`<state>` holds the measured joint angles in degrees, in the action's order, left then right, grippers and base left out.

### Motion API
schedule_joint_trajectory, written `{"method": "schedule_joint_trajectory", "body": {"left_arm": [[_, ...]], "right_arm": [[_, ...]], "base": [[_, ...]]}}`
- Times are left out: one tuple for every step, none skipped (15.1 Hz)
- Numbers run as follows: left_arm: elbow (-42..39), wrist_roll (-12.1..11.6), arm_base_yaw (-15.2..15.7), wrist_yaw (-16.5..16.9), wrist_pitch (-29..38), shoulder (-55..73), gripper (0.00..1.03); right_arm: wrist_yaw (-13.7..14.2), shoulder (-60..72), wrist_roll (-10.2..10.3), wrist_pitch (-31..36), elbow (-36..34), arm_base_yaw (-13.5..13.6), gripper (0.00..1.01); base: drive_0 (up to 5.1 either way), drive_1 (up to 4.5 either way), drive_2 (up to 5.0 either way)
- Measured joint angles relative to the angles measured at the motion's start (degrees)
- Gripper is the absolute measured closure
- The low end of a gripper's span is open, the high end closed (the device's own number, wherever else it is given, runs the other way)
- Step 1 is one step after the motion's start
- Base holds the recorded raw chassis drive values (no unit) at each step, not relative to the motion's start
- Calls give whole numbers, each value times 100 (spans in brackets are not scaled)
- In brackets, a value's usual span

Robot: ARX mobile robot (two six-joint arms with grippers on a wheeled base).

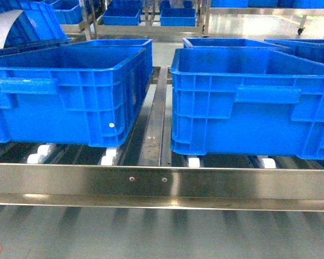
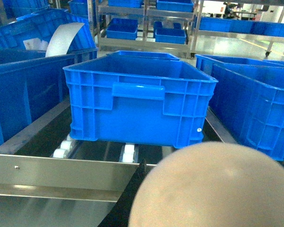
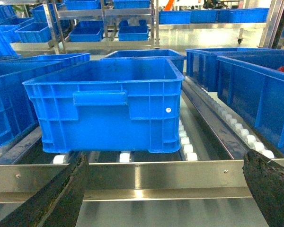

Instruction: Place part in tray to right shelf

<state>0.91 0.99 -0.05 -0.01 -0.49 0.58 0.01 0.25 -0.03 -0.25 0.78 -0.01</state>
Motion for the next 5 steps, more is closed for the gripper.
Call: {"method": "schedule_joint_trajectory", "body": {"left_arm": [[0, 0, 0, 0, 0, 0, 91], [0, 0, 0, 0, 0, 0, 91], [0, 0, 0, 0, 0, 0, 91], [0, 0, 0, 0, 0, 0, 91], [0, 0, 0, 0, 0, 0, 91]], "right_arm": [[0, 0, 0, 0, 0, 0, 3], [0, 0, 0, 0, 0, 0, 3], [0, 0, 0, 0, 0, 0, 3], [0, 0, 0, 0, 0, 0, 3], [0, 0, 0, 0, 0, 0, 3]], "base": [[0, 0, 0], [0, 0, 0], [0, 0, 0], [0, 0, 0], [0, 0, 0]]}}
